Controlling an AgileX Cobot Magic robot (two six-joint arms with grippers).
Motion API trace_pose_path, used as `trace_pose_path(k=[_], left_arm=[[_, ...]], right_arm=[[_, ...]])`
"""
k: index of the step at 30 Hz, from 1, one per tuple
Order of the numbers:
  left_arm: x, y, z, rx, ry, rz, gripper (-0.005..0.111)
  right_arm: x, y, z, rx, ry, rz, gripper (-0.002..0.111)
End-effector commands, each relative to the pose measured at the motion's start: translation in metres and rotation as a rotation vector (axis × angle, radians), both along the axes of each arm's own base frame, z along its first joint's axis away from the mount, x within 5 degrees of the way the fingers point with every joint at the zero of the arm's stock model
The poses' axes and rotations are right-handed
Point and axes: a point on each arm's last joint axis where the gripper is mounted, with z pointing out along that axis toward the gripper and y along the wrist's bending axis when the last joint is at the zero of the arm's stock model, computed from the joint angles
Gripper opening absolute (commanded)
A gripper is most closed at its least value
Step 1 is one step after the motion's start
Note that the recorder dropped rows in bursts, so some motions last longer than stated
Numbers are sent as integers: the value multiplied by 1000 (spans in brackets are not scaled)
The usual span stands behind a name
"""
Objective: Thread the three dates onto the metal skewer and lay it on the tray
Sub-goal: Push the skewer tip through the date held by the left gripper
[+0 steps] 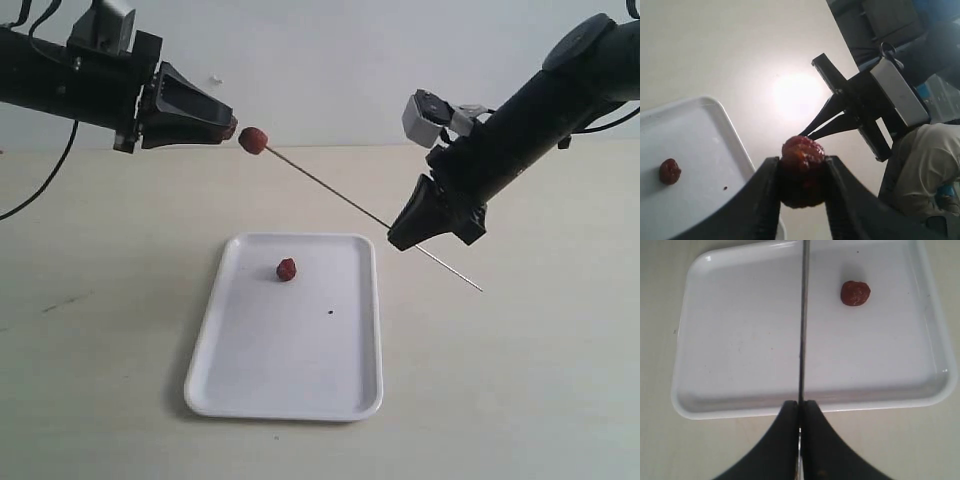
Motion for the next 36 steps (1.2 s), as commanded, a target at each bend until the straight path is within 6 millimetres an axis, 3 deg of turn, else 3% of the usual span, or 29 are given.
trace_pose_path(k=[1, 36], left_arm=[[-2, -4, 5, -8, -5, -10, 30], [-5, -16, 5, -19, -2, -35, 30]], right_arm=[[0, 2, 1, 22, 7, -10, 0], [-2, 13, 3, 52, -48, 74, 0]])
